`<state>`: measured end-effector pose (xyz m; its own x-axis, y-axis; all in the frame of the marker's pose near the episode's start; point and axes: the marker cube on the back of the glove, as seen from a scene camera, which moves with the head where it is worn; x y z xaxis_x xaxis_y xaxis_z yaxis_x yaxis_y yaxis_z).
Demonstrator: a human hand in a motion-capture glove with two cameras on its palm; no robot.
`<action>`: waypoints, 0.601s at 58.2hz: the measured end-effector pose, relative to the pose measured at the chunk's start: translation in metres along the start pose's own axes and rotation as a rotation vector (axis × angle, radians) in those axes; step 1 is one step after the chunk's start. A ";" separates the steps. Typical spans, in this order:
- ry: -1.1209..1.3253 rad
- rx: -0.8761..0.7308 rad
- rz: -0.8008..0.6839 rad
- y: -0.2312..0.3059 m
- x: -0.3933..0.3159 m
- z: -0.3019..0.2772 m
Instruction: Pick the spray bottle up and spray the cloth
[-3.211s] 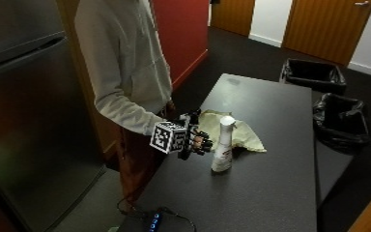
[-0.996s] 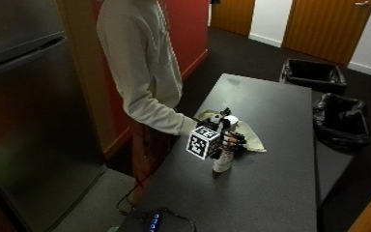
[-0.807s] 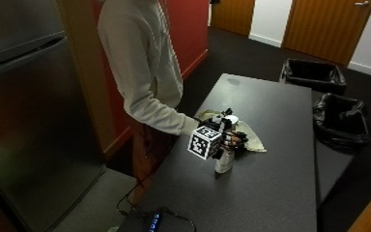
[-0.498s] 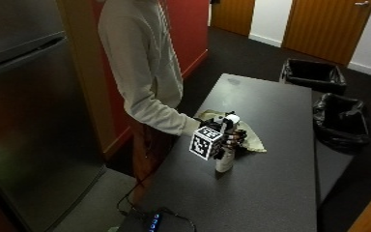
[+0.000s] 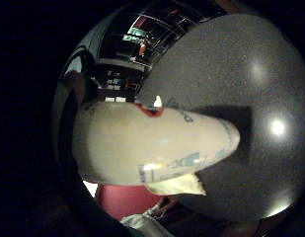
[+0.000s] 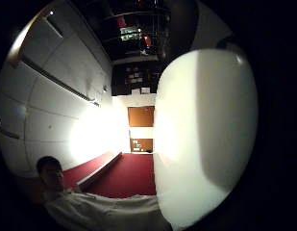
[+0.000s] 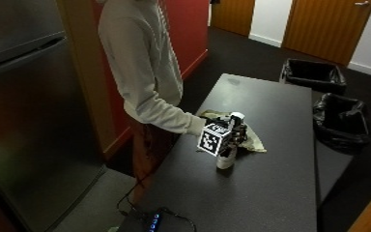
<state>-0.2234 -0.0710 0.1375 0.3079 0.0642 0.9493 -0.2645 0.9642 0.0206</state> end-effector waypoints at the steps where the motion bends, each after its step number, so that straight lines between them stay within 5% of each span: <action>1: 0.004 0.000 0.001 -0.001 0.000 0.001; 16: 0.167 -0.174 -0.011 0.013 0.004 0.013; 23: 0.117 -0.077 -0.049 -0.004 -0.020 0.030; 35: 0.265 -0.327 -0.126 0.015 -0.059 0.033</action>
<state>-0.2758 -0.0690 0.0927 0.5545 -0.0366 0.8314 0.0804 0.9967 -0.0097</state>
